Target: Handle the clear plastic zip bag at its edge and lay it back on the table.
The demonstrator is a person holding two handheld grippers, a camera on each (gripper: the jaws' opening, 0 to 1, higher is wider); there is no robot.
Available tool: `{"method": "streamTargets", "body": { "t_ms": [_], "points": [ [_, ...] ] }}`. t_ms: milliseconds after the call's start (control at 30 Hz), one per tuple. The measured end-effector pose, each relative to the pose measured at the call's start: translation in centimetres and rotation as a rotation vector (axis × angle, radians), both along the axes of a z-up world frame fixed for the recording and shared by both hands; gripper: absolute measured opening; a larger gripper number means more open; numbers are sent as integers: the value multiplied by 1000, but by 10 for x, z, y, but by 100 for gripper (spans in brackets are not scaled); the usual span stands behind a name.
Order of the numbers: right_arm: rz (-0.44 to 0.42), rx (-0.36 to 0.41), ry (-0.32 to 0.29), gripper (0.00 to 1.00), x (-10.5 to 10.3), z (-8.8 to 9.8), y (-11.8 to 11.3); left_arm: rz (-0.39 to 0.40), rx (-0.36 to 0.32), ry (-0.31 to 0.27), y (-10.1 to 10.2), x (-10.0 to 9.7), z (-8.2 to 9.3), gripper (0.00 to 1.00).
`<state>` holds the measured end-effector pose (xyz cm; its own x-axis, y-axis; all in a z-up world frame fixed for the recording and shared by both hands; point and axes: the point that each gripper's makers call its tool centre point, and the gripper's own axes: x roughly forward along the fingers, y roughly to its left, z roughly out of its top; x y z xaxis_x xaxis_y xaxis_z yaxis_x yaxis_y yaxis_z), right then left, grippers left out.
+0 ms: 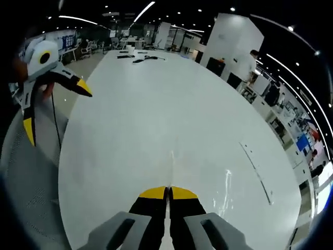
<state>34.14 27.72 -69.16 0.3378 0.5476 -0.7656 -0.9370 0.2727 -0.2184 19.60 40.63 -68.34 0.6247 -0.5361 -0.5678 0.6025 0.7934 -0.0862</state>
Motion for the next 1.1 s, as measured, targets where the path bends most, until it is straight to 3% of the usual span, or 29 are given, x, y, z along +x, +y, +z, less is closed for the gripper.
{"method": "streamTargets", "body": {
  "t_ms": [167,300,500,733,1100],
  "points": [
    [27,1,-7,0,-4,0,-3,-5,4,3,-1,0,0,98],
    [62,24,-26,0,-13,11,-3,-16,10,6,-3,0,-1,97],
    [90,24,-39,0,-16,7,-7,-41,29,3,-4,0,-1,95],
    [213,-18,-88,0,-36,12,-1,-64,46,6,-6,1,-4,94],
    [290,-20,-90,0,-53,9,-1,-112,83,15,-7,5,-8,90]
  ]
}}
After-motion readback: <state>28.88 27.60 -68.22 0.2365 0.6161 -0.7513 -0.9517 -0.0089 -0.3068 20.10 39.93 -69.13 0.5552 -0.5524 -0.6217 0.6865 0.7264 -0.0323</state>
